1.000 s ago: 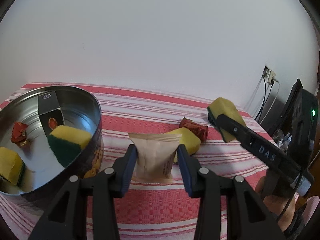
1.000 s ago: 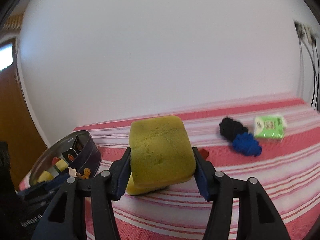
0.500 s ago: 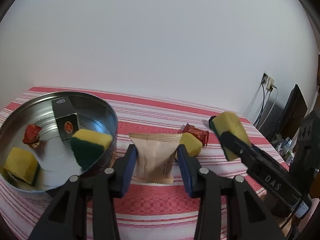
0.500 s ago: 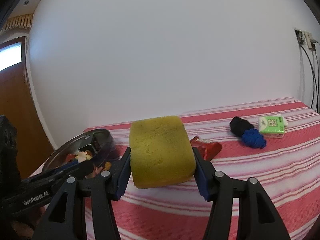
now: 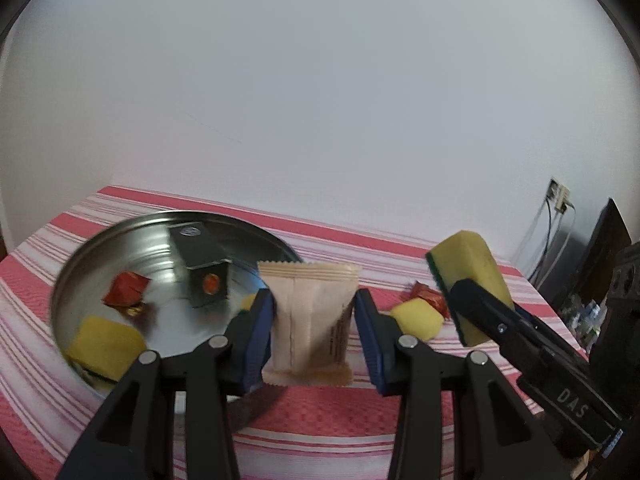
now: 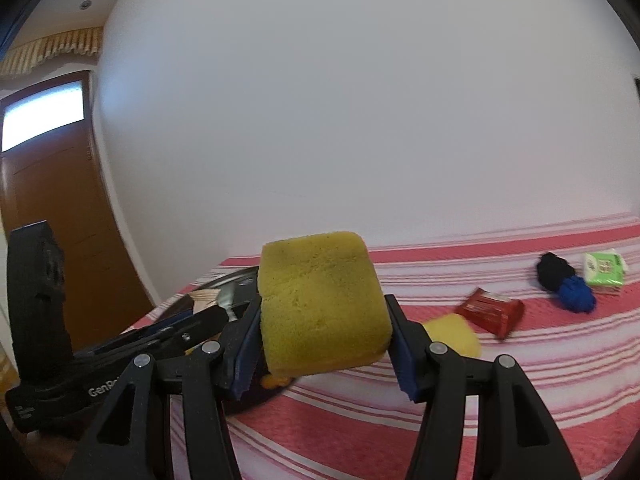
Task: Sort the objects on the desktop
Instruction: 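Carry the cream packet and yellow sponge over the silver tin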
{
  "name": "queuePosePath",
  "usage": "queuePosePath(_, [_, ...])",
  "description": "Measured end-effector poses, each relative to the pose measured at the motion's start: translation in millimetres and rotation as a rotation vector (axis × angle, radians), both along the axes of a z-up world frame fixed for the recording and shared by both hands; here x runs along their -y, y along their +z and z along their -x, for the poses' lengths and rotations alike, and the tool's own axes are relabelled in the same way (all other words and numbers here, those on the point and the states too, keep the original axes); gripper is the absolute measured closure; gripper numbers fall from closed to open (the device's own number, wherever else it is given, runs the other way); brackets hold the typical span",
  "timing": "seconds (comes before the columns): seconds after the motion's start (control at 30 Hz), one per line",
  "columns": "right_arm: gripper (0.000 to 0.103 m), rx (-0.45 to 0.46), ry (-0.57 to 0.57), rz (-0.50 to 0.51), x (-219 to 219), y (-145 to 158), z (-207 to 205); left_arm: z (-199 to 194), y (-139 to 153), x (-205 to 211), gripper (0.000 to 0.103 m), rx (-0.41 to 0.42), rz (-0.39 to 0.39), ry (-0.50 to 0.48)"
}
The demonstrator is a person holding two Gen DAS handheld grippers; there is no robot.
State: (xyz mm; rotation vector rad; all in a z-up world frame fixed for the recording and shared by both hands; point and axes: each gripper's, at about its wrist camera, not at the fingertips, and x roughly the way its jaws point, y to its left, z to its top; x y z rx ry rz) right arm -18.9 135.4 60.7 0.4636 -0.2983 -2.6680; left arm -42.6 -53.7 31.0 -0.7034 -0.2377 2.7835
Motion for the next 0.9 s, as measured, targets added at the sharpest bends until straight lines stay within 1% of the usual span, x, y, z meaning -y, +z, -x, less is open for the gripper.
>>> queuePosePath(0.17, [0.044,-0.033,0.050,-0.012,28.3,10.3,2.4,1.3,9.2,22.7,0.062,-0.022,0.000,0.045])
queuePosePath(0.4, [0.044,-0.055,0.099,-0.014,60.5,18.3,11.7,7.5,20.5,56.4,0.062,-0.038,0.003,0.121])
queuePosePath(0.63, [0.044,-0.074,0.123,-0.002,89.6,23.2,27.1,24.5,20.5,84.7,0.062,-0.006,0.024,0.210])
queuePosePath(0.73, [0.044,-0.075,0.116,-0.011,102.6,21.5,36.8,36.8,17.8,92.2,0.062,0.012,0.048,0.251])
queuePosePath(0.83, [0.044,-0.069,0.094,-0.009,113.3,17.2,50.9,48.7,15.1,96.7,0.062,0.029,0.090,0.292])
queuePosePath(0.9, [0.044,-0.062,0.080,-0.010,119.5,14.1,60.2,57.6,11.5,100.1,0.062,0.048,0.101,0.309])
